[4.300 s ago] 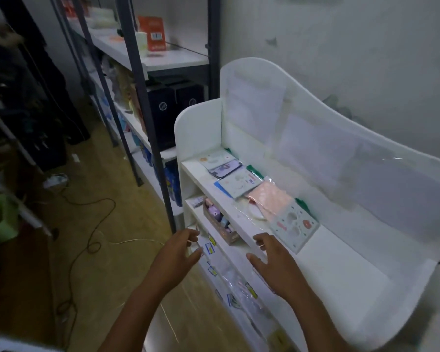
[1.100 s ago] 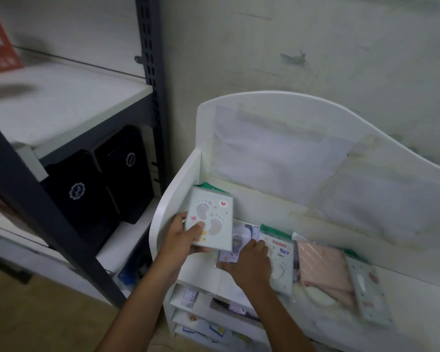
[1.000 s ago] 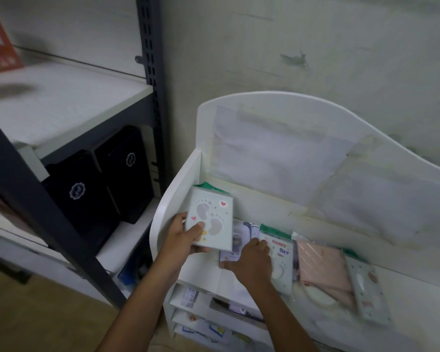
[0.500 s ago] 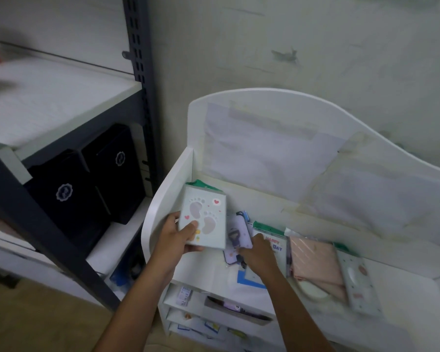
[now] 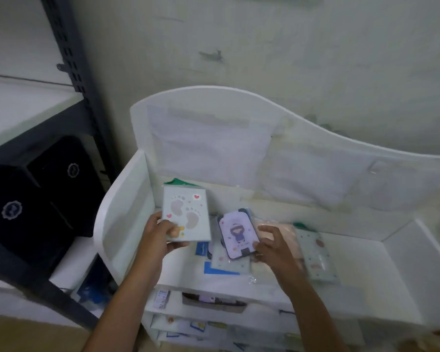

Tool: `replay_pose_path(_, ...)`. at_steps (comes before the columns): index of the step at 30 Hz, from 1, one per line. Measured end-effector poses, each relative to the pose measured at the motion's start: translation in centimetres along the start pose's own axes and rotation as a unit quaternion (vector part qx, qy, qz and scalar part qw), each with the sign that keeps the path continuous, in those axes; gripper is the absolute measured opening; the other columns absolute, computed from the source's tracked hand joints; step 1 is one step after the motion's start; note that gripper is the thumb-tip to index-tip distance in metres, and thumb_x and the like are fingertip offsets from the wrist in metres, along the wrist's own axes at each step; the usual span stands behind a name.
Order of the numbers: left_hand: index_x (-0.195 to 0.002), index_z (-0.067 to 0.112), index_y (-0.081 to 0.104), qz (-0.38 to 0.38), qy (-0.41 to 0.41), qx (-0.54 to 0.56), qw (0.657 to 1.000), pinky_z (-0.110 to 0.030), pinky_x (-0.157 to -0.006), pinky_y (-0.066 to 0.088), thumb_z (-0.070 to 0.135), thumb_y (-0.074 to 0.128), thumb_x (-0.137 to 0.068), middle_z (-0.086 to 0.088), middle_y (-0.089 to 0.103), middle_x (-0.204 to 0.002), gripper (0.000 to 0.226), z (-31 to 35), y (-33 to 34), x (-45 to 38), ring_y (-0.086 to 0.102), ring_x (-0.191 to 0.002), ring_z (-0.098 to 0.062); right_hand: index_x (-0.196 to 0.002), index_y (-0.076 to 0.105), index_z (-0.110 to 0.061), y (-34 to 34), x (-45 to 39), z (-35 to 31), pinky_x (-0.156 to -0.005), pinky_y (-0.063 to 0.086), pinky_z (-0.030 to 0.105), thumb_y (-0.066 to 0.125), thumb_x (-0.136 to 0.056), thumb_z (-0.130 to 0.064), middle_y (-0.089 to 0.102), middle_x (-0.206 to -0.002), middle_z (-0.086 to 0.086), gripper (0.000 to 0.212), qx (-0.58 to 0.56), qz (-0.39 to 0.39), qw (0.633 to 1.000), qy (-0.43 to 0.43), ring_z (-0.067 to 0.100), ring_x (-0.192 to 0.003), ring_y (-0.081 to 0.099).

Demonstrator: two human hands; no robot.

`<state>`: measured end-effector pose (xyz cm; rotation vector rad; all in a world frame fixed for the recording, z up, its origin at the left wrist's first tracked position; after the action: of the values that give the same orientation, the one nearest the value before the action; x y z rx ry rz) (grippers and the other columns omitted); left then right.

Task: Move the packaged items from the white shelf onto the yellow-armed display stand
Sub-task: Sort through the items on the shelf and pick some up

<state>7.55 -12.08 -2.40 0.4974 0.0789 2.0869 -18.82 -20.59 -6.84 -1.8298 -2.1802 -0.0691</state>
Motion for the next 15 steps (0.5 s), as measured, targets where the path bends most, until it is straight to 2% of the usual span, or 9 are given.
replay_pose_path(4, -0.123, 0.003, 0.054, -0.025, 0.016, -0.004, 1.0, -0.034, -0.062, 0.06, -0.002, 0.05, -0.089, -0.017, 0.066, -0.12, 0.035, -1.2, 4.1, 2.2, 0.068, -0.101, -0.032, -0.125, 0.049, -0.015, -5.8, 3.0, -0.5, -0.061, 0.057, 0.027, 0.065, -0.09, -0.001, 0.071, -0.106, 0.013, 0.04, -0.057, 0.035, 0.996, -0.064, 0.02, -0.084, 0.074)
replay_pose_path(7, -0.126, 0.005, 0.055, -0.052, 0.017, -0.007, 0.998, -0.031, -0.058, 0.059, -0.002, 0.05, -0.09, -0.019, 0.066, -0.118, 0.036, -2.0, 7.4, 4.9, 0.068, -0.092, -0.033, -0.126, 0.05, -0.014, -10.4, 6.1, -0.7, -0.064, 0.057, 0.026, 0.064, -0.091, -0.002, 0.073, -0.107, 0.012, 0.04, -0.086, 0.066, 0.989, -0.097, 0.022, -0.089, 0.073)
replay_pose_path(10, -0.126, 0.008, 0.057, -0.086, 0.021, -0.013, 0.996, -0.033, -0.066, 0.061, -0.002, 0.05, -0.091, -0.016, 0.067, -0.118, 0.037, -2.7, 10.8, 8.0, 0.069, -0.098, -0.032, -0.122, 0.056, -0.012, -15.0, 9.3, -0.3, -0.068, 0.058, 0.026, 0.065, -0.091, -0.003, 0.075, -0.1, 0.007, 0.034, -0.105, 0.104, 0.982, -0.116, 0.025, -0.092, 0.072)
replay_pose_path(13, -0.126, 0.009, 0.057, -0.107, 0.02, -0.006, 0.994, -0.042, -0.08, 0.06, -0.002, 0.051, -0.091, -0.015, 0.067, -0.12, 0.037, -3.8, 14.4, 11.1, 0.068, -0.103, -0.032, -0.118, 0.061, -0.014, -19.8, 12.4, 0.4, -0.074, 0.058, 0.032, 0.064, -0.092, -0.003, 0.075, -0.101, 0.006, 0.028, -0.117, 0.153, 0.972, -0.132, 0.024, -0.092, 0.073)
replay_pose_path(15, -0.127, 0.005, 0.056, -0.124, 0.02, 0.005, 0.992, -0.041, -0.077, 0.061, -0.003, 0.051, -0.091, -0.015, 0.068, -0.118, 0.038, -4.7, 17.0, 13.3, 0.07, -0.098, -0.028, -0.117, 0.06, -0.015, -22.9, 15.0, 0.8, -0.078, 0.058, 0.036, 0.062, -0.093, -0.004, 0.074, -0.104, 0.009, 0.027, -0.124, 0.182, 0.964, -0.151, 0.023, -0.095, 0.072)
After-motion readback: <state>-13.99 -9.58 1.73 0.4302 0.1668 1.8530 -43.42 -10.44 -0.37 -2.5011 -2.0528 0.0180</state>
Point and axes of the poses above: each hand's wrist, its own x-axis away from the middle knuckle, its own y-axis out of the palm, z = x × y, the point moved 3 cm from there along -x, towards the middle knuckle
